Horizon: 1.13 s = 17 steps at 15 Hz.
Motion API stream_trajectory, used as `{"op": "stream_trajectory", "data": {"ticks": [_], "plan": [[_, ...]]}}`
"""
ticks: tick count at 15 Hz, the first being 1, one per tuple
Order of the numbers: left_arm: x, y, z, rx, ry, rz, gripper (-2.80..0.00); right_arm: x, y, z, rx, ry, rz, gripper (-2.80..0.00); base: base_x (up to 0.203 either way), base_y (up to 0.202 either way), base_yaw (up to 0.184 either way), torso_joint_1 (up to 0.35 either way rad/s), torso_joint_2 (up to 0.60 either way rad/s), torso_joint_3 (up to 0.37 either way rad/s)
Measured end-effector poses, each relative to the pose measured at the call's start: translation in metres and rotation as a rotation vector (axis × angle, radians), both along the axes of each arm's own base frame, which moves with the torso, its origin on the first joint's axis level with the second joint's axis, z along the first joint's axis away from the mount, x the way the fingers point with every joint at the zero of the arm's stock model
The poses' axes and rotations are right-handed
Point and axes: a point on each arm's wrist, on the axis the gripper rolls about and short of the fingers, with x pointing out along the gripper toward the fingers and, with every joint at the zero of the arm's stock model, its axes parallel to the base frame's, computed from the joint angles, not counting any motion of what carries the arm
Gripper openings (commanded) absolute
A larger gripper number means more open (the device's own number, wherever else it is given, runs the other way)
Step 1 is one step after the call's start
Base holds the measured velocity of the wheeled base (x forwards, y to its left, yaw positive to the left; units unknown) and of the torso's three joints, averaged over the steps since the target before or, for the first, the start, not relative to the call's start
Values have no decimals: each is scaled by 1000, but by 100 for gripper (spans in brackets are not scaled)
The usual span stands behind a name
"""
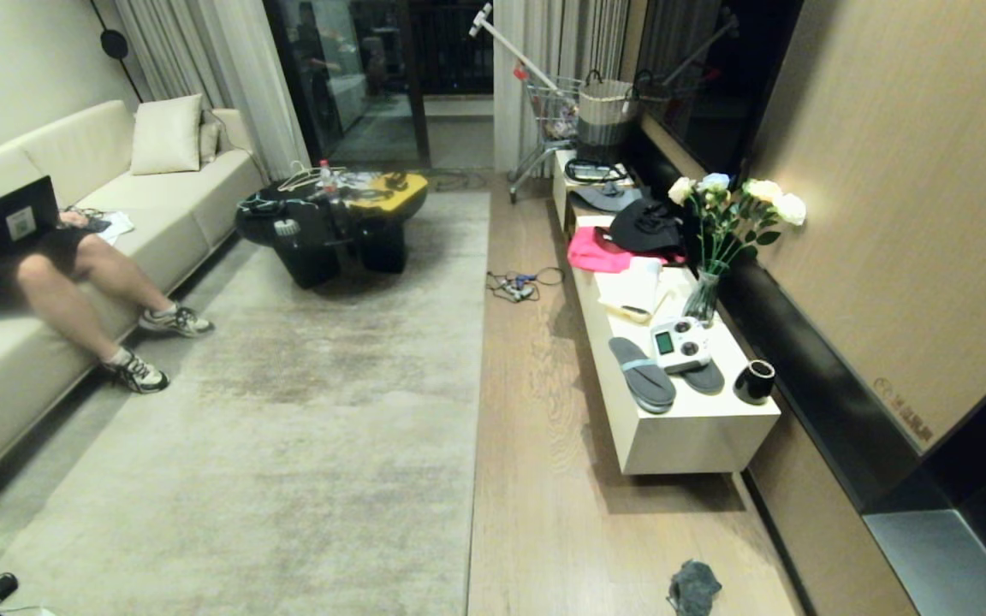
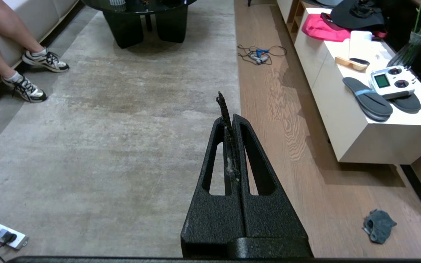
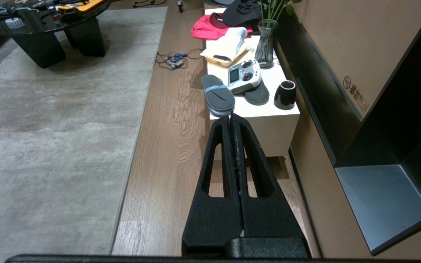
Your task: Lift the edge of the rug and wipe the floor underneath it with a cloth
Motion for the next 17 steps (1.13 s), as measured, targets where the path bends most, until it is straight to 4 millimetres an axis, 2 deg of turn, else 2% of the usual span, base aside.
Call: {"op": "stream_trajectory", "data": {"ticks": [17], "plan": [[0,0,0,0,0,0,-280,0,0,0,5,-1,1,-280,0,0,0,0,0,0]]}}
